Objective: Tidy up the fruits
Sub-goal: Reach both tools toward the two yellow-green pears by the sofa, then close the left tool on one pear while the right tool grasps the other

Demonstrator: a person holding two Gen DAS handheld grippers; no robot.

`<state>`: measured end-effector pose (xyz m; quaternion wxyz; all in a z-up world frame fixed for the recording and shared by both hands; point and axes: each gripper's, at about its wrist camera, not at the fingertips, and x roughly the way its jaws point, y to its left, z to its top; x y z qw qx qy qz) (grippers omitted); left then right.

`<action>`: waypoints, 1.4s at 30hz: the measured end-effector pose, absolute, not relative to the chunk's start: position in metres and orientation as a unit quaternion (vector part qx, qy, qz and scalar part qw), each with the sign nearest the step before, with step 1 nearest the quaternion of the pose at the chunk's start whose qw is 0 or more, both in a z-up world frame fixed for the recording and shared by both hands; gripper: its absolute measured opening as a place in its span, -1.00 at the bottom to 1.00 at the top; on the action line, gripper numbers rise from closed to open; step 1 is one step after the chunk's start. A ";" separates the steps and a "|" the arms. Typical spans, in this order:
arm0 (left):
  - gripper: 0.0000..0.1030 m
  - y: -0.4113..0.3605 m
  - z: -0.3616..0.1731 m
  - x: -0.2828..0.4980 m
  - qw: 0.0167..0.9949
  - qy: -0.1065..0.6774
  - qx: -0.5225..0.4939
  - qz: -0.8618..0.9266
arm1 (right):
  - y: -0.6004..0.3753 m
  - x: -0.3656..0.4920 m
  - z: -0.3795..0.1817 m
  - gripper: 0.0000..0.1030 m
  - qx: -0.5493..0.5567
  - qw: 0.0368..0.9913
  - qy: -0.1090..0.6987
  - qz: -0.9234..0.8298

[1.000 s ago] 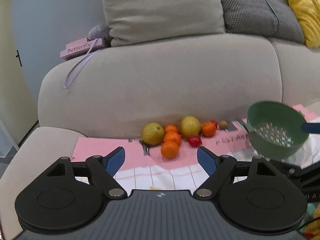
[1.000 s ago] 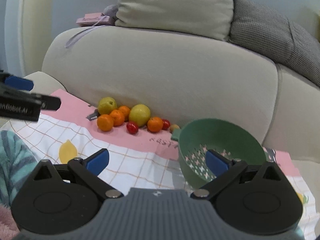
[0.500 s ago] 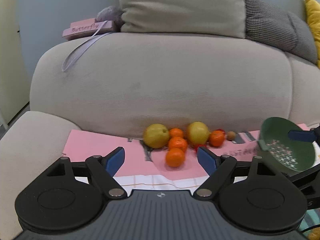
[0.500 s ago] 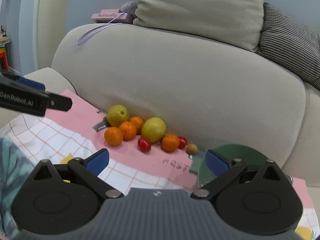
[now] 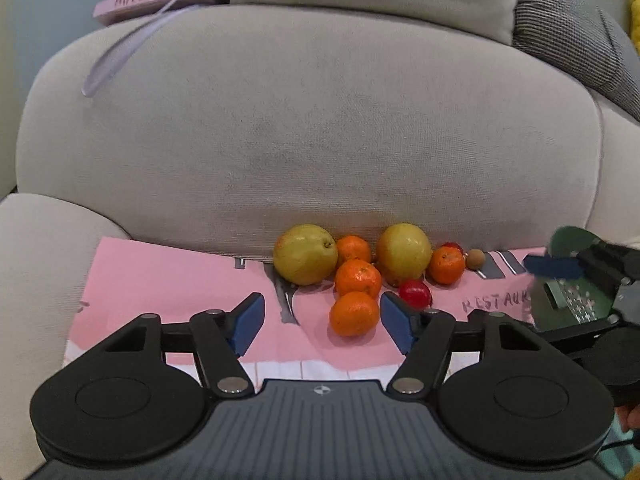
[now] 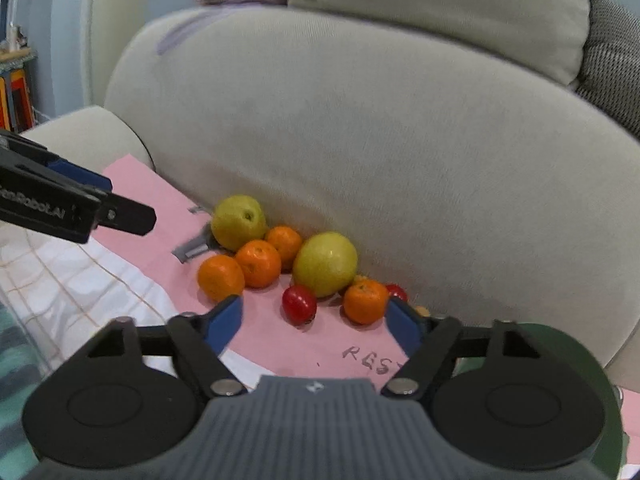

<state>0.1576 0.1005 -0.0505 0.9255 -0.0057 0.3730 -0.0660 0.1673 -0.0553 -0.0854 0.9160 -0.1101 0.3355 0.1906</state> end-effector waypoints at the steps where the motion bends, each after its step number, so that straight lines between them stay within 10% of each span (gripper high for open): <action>1: 0.52 0.100 -0.052 0.164 0.924 0.377 -0.008 -0.062 | -0.055 0.175 -0.088 0.31 -0.102 0.914 0.344 0.189; 42: 0.61 0.096 -0.164 0.296 0.888 0.448 -0.069 -0.078 | -0.008 0.290 -0.150 0.20 -0.042 0.890 0.428 0.152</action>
